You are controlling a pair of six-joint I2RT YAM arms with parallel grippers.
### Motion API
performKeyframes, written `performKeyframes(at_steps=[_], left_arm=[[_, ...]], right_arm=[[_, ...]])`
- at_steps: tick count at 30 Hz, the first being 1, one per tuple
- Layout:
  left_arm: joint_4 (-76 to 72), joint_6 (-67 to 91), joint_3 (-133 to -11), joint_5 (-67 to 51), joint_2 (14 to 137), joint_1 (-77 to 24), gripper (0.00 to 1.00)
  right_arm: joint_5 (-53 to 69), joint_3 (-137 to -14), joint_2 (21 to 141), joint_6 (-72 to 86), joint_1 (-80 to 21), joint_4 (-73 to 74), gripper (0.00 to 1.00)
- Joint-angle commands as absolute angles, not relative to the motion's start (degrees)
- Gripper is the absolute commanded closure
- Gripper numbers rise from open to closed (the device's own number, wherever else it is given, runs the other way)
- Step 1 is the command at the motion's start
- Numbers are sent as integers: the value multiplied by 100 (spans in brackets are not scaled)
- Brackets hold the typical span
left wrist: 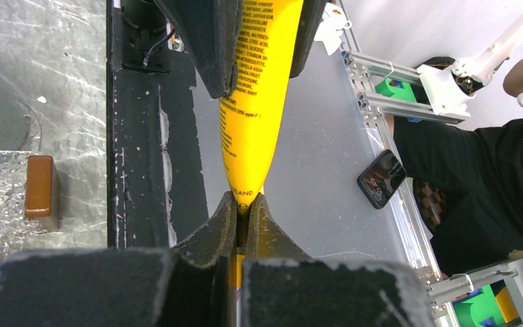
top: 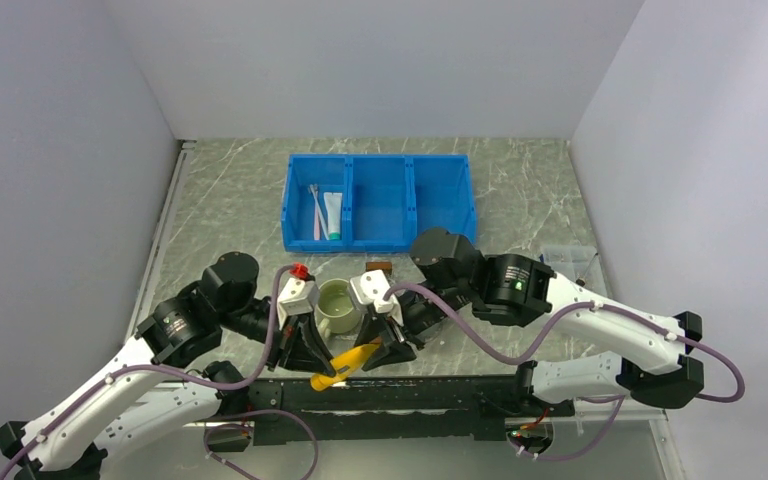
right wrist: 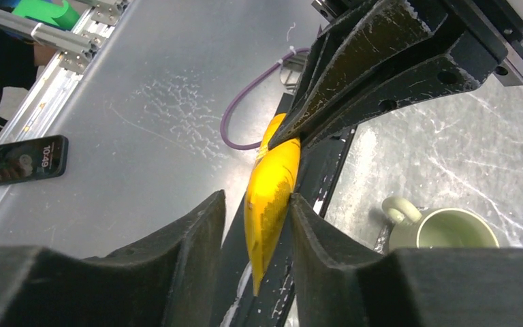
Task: Prepare toiletry sets of a toothbrush and toothpaste on the tray
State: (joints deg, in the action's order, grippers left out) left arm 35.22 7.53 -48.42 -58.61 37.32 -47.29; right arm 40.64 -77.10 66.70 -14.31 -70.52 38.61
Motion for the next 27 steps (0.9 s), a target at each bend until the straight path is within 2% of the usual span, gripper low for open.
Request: performKeyframes(at_steps=[1, 3, 5, 6, 9, 12, 16, 20, 27], left_arm=[[3397, 608, -4971, -5923, 3771, -4759, 100], [3401, 594, -4983, -5915, 3794, -4759, 100], [3410, 583, -4992, -5896, 3804, -4771, 100], [3417, 588, -4990, -5865, 3803, -4766, 100], [3423, 589, -4977, -5779, 3791, -4763, 83], [3461, 556, -4983, -5658, 3803, -4767, 64], [3543, 503, -5016, -5336, 3843, -4764, 50], [3694, 499, -5120, -4715, 3882, -4757, 43], [3805, 904, -5306, -2469, 3791, -4756, 39]], right_arm=[[4267, -7987, 6759, -1432, -7055, 3935, 64], [4287, -7996, 6805, -1443, -7057, 3937, 74], [4292, -7988, 6849, -1446, -7058, 3929, 74], [4316, -7977, 6868, -1468, -7058, 3936, 80], [4281, -7955, 6907, -1539, -7058, 3991, 100], [4193, -7863, 6897, -1541, -7050, 3963, 100], [4017, -7781, 6882, -1513, -7053, 4010, 100], [3508, -7814, 6887, -1452, -7055, 4200, 100], [2346, -8248, 7155, -1180, -6914, 4870, 100]])
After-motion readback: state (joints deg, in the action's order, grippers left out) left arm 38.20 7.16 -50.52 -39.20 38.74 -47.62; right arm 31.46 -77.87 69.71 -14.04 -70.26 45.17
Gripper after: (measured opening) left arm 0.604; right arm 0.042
